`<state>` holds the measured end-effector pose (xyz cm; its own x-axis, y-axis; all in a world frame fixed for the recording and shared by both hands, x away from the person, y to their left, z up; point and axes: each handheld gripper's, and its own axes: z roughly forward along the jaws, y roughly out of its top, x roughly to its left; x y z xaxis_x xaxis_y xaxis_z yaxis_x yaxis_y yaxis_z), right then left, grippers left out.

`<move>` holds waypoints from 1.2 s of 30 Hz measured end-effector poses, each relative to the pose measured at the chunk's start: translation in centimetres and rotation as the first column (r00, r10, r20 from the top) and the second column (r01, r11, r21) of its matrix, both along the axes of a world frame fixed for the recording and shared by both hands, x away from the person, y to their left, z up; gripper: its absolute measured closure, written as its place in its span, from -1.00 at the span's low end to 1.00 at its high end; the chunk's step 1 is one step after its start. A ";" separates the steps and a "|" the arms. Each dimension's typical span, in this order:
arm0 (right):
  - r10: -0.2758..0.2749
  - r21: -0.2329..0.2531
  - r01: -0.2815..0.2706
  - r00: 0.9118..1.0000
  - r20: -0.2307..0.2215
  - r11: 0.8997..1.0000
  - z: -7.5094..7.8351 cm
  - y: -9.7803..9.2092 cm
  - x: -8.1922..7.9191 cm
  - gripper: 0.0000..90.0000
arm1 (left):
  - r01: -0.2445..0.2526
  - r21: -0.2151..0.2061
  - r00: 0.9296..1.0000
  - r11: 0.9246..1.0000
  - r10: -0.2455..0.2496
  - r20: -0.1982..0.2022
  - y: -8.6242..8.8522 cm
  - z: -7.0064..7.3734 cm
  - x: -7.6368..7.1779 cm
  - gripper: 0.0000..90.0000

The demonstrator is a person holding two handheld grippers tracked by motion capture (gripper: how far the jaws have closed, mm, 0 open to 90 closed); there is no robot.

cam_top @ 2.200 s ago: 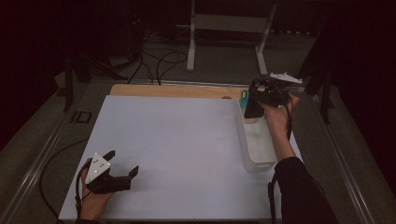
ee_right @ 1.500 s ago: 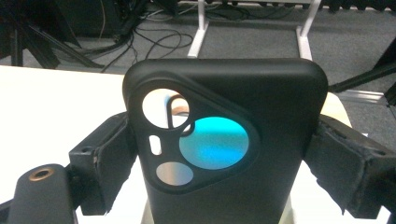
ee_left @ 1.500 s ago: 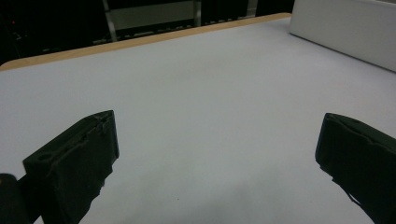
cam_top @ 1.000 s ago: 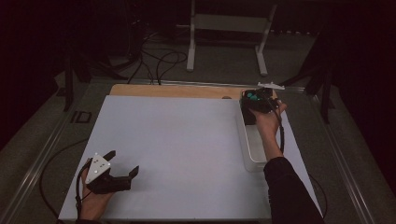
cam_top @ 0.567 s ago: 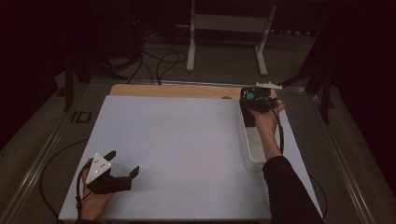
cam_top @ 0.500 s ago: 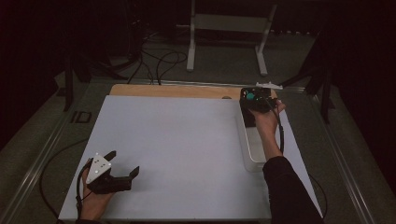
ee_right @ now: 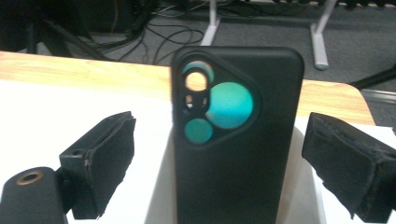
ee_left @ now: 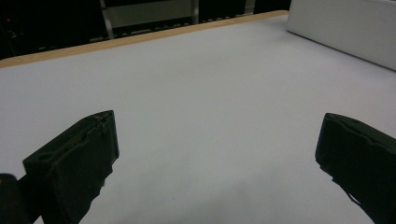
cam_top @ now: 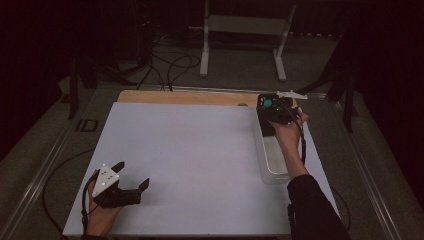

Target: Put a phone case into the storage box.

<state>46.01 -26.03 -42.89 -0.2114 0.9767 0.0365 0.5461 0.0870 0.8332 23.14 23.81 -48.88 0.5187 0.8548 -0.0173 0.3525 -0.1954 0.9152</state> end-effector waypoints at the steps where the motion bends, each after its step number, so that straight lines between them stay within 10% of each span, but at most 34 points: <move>1: 0.009 -0.002 -0.009 1.000 -0.002 1.000 0.1 0.0 -0.2 -0.79 | 0.000 0.000 1.000 1.000 0.000 0.000 0.0 0.0 0.0 -1.00; 16: 0.195 0.036 -0.197 0.980 0.049 0.980 1.2 0.8 -5.5 -0.79 | 0.004 0.000 1.000 1.000 -0.004 -0.001 -0.1 0.0 0.0 -1.00; 36: 0.387 0.040 -0.399 0.905 0.178 0.916 1.0 2.1 -14.5 -0.80 | 0.011 -0.012 1.000 1.000 -0.010 0.018 0.0 1.0 -0.1 -1.00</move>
